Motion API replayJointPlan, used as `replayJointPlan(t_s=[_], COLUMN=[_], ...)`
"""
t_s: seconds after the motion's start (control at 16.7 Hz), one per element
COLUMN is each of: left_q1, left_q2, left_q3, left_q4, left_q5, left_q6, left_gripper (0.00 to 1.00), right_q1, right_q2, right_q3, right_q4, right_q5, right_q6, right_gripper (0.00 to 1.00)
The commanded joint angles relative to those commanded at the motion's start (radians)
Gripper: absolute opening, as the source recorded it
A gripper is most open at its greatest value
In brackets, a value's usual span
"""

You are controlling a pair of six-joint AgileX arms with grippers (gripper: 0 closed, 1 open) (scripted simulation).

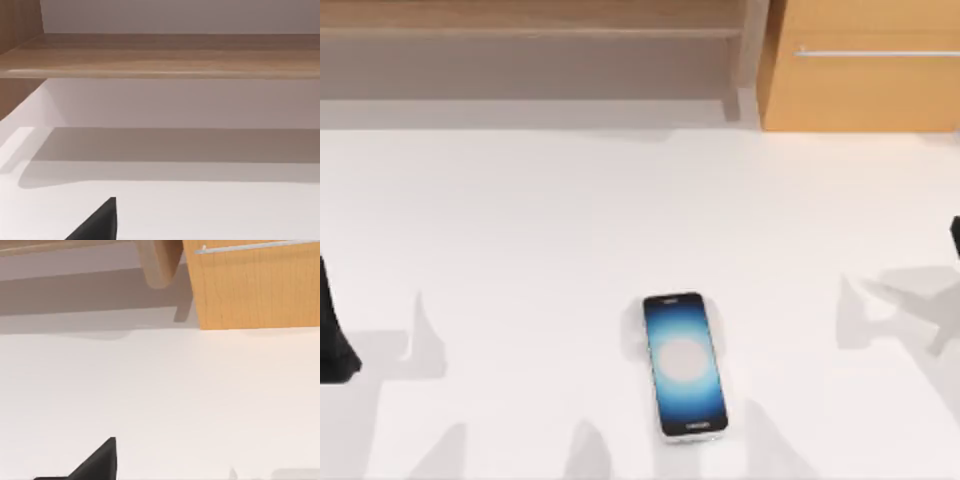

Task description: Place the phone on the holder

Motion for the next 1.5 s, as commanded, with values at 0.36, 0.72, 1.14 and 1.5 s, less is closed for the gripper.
replayJointPlan(t_s=[0.36,0.72,1.14,1.5], left_q1=[0.000,0.000,0.000,0.000], left_q2=[0.000,0.000,0.000,0.000], left_q3=[0.000,0.000,0.000,0.000], left_q4=[0.000,0.000,0.000,0.000], left_q5=[0.000,0.000,0.000,0.000], left_q6=[0.000,0.000,0.000,0.000], left_gripper=[1.00,1.00,1.00,1.00], right_q1=[0.256,0.422,0.479,0.474], right_q2=[0.643,1.250,1.567,1.570], right_q3=[0.497,0.943,1.175,1.172], right_q4=[-0.330,-0.633,-0.808,-0.805], right_q5=[-0.003,-0.008,-0.007,-0.008], right_q6=[0.225,0.378,0.434,0.433], right_gripper=[1.00,1.00,1.00,1.00])
